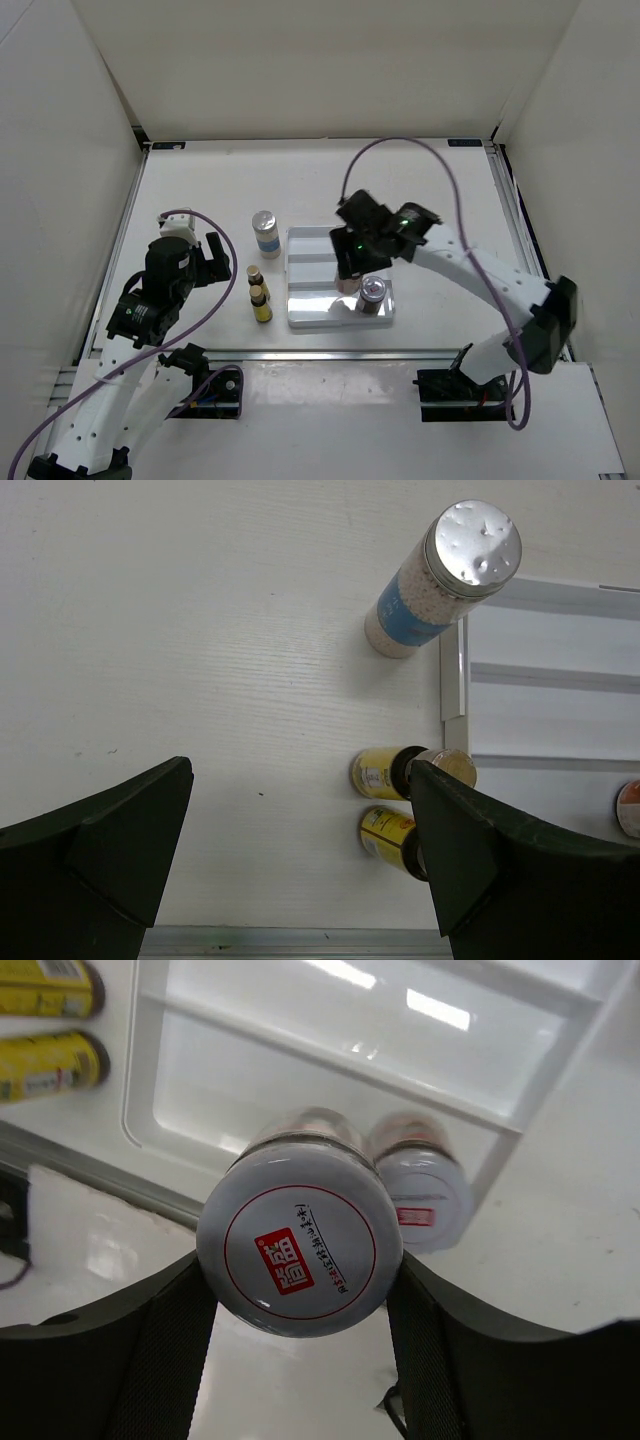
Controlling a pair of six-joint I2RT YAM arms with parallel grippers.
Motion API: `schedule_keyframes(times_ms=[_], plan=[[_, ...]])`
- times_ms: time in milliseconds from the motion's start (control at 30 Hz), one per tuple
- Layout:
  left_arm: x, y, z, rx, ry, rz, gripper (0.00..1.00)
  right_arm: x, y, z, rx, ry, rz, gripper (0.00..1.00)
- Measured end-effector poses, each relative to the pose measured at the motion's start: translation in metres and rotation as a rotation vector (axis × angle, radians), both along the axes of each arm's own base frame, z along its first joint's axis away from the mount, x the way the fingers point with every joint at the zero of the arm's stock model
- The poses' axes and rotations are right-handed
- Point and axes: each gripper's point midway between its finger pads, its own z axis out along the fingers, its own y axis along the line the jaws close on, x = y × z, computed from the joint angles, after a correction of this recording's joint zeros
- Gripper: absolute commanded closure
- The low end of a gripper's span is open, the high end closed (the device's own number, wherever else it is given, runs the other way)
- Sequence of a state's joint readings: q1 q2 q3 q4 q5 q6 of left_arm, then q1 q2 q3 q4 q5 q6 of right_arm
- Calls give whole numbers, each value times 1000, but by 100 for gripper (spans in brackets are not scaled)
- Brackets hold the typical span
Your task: Organize the condiment bottles
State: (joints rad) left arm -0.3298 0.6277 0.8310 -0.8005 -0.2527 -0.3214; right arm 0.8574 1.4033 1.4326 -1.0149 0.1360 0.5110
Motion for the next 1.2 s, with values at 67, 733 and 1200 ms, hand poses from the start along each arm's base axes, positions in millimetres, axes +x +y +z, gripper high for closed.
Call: schedule_keyframes(times_ms=[67, 733, 1200], plan=[[0, 0, 0, 0, 0, 0, 0, -13, 22, -22, -57, 32, 69, 99], [0, 0, 0, 2, 0, -1, 0, -18, 75, -119, -158, 15, 98, 28], [0, 0, 0, 2, 0, -2, 0, 36, 23, 33, -28, -213, -123, 0]])
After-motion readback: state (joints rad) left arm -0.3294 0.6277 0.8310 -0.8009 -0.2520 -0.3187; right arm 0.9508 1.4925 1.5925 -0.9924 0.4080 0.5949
